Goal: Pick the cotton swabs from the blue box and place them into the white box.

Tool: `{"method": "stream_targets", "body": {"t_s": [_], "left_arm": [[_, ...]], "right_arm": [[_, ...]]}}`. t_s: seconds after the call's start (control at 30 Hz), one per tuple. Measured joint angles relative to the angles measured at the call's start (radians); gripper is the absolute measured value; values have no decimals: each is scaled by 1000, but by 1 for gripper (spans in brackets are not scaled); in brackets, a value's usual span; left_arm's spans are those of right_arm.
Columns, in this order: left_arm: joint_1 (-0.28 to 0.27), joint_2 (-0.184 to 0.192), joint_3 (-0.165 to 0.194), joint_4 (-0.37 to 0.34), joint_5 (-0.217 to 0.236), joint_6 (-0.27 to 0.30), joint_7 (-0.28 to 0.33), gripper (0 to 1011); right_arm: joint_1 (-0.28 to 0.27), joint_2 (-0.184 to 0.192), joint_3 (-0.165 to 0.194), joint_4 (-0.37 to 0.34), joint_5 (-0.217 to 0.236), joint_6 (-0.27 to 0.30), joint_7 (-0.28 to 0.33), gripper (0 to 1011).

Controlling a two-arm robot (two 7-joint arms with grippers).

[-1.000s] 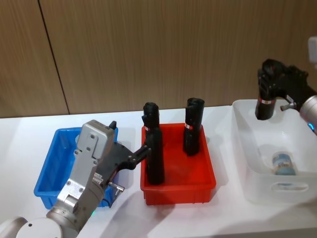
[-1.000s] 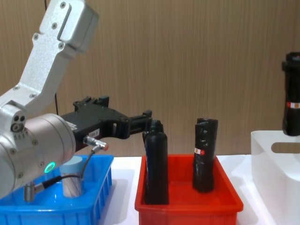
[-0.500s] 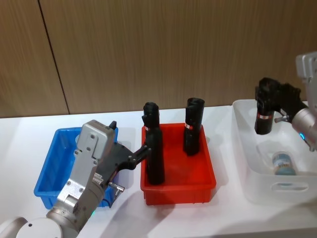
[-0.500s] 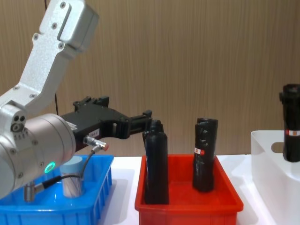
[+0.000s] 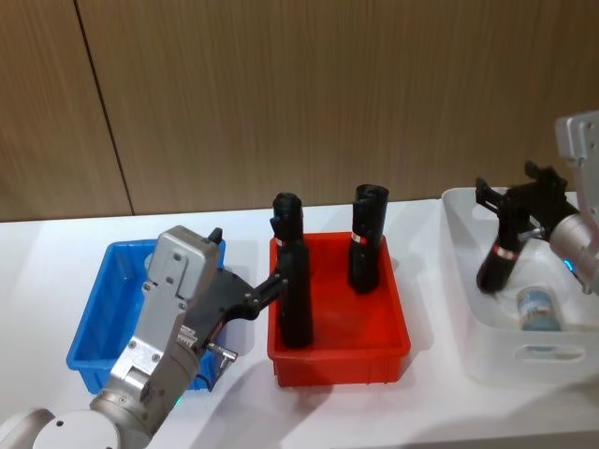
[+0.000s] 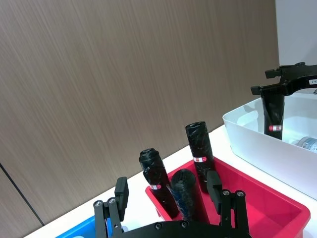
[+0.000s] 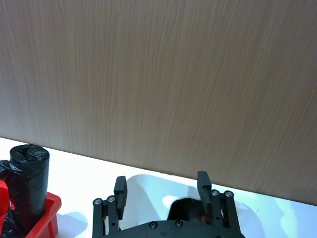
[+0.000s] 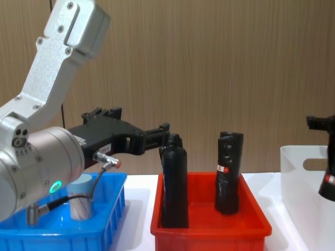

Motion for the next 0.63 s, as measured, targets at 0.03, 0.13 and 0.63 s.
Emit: {"method": "stream_targets", "body": {"t_s": [0.03, 0.13, 0.63], "left_arm": [[0, 0, 0, 0, 0, 0, 0, 1004], [0, 0, 0, 0, 0, 0, 0, 1004], [0, 0, 0, 0, 0, 0, 0, 1004]], "right_arm": [[0, 0, 0, 0, 0, -1, 0, 905], [-4, 1, 2, -1, 0, -4, 0, 980], [-16, 4, 6, -11, 5, -9, -2, 1002]]}}
